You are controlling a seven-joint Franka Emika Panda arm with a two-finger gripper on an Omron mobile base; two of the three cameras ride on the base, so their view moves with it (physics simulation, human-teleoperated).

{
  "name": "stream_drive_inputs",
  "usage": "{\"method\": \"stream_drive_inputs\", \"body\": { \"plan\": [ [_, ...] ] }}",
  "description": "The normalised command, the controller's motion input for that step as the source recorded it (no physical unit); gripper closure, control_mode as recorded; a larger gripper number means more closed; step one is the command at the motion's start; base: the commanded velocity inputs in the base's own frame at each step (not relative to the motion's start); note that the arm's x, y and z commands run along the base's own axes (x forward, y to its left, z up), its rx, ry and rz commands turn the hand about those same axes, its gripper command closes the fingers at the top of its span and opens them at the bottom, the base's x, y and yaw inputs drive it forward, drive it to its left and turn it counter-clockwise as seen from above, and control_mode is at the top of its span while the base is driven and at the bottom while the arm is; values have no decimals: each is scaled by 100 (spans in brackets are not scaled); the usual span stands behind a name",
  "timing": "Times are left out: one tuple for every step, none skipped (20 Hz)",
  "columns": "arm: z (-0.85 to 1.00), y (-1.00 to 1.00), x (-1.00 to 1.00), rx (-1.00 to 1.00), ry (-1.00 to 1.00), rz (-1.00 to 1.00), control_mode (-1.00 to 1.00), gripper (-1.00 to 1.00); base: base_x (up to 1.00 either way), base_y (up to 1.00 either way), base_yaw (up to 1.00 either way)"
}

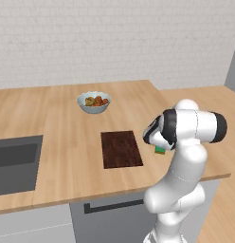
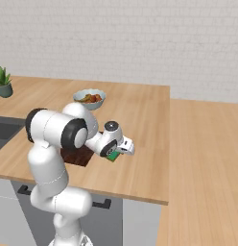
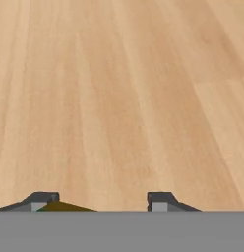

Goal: Pick up the sponge from the counter and clean the cutting board by briefly scrubbing or pressing down on the cutting board. Once finished, release the sponge.

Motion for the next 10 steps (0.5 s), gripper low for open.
{"method": "stream_drive_inputs", "body": {
  "plan": [
    [-56,-61,0,0,0,0,-100,100,0,0,0],
    [-55,-52,0,0,0,0,-100,100,0,0,0],
    [-64,-42,0,0,0,0,-100,100,0,0,0],
    [-71,-23,0,0,0,0,-100,100,0,0,0],
    [-74,-11,0,0,0,0,-100,100,0,0,0],
    [-72,-2,0,-2,0,0,-100,100,0,0,0],
    [-74,-4,0,-2,0,0,-100,100,0,0,0],
    [-69,-3,0,-5,0,0,-100,100,0,0,0],
    [-76,-9,0,-2,0,0,-100,100,0,0,0],
    [-84,-6,0,-3,0,0,-100,100,0,0,0]
  ]
}}
